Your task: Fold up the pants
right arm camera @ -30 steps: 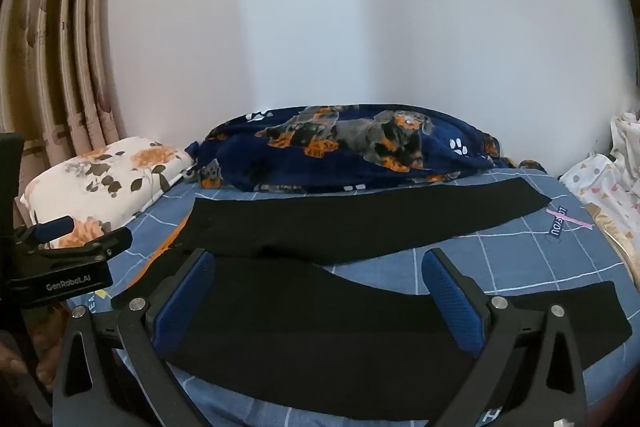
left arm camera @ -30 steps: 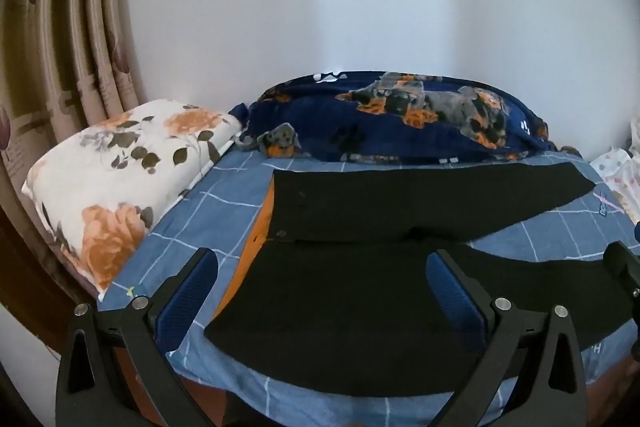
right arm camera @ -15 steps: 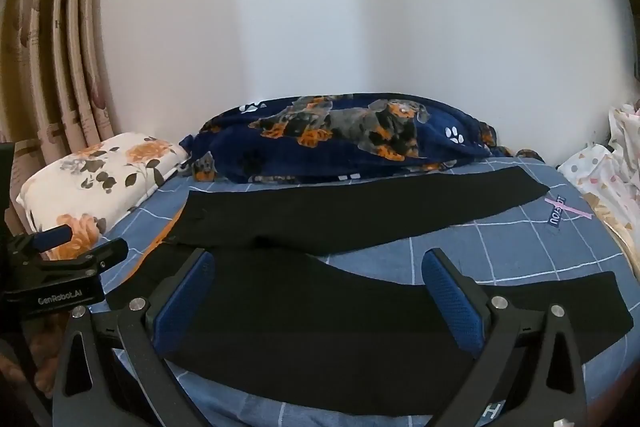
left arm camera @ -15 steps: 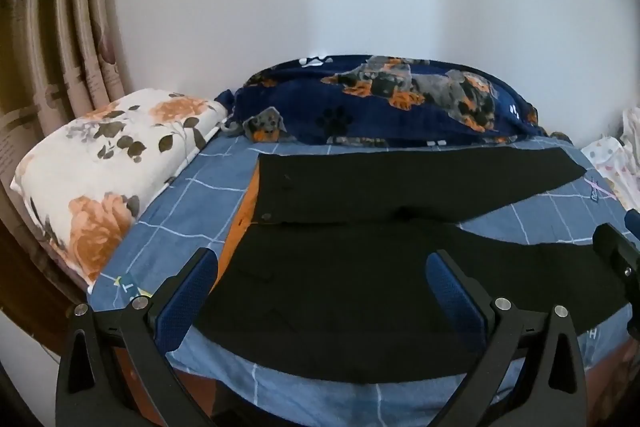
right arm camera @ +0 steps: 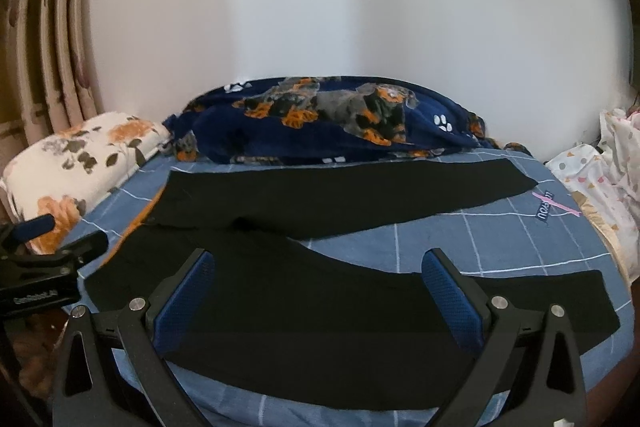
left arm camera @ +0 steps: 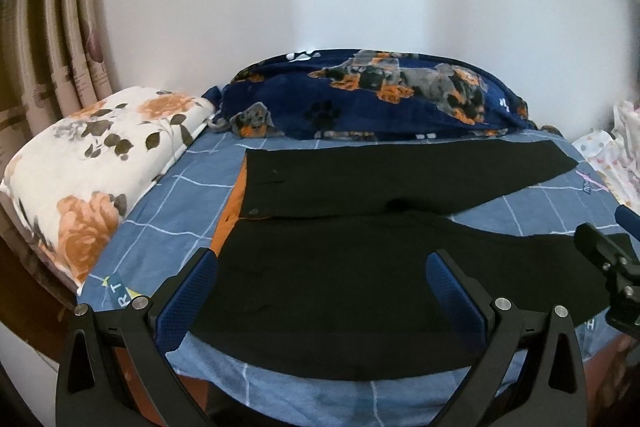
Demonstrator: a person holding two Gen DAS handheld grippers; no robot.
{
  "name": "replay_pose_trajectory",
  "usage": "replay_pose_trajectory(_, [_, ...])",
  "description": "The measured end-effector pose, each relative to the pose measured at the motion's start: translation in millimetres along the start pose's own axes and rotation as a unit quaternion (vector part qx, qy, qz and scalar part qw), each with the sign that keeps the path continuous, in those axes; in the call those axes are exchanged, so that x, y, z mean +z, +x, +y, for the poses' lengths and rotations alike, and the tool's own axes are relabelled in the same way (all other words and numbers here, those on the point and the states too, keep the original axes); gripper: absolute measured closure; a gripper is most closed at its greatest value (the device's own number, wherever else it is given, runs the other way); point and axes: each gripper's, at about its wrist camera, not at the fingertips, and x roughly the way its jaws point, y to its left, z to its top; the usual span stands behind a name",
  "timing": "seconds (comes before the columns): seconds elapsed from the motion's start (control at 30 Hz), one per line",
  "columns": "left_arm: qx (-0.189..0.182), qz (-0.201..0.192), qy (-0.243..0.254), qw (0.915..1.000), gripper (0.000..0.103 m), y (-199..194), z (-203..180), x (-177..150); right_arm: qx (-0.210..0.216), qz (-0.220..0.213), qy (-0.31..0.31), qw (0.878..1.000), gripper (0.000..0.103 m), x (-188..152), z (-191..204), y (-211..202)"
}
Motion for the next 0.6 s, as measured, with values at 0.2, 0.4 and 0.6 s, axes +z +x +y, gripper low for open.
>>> replay_pose_trajectory(0.2, [-0.018,-0.010,-0.004,0.9998,0.000,-2.7,-3.0,-4.0,-0.019,0.017,-0.005,1.000,0.000,-2.7,-4.0,7.1])
replay_pose_trajectory(0.4, [-0.043,-0.006,-0.025,0.9987,0.000,2.6,0.8,-6.4,-0.033,0.030,-0.002,0.999,0.000,-4.0,-10.5,12.5])
replay_pose_trajectory(0.6, [-0.057,0.033,-0.013,0.9977,0.000,13.0,-2.3,-5.5,-0.043,0.043,-0.002,0.998,0.000,-4.7,-12.6,19.1])
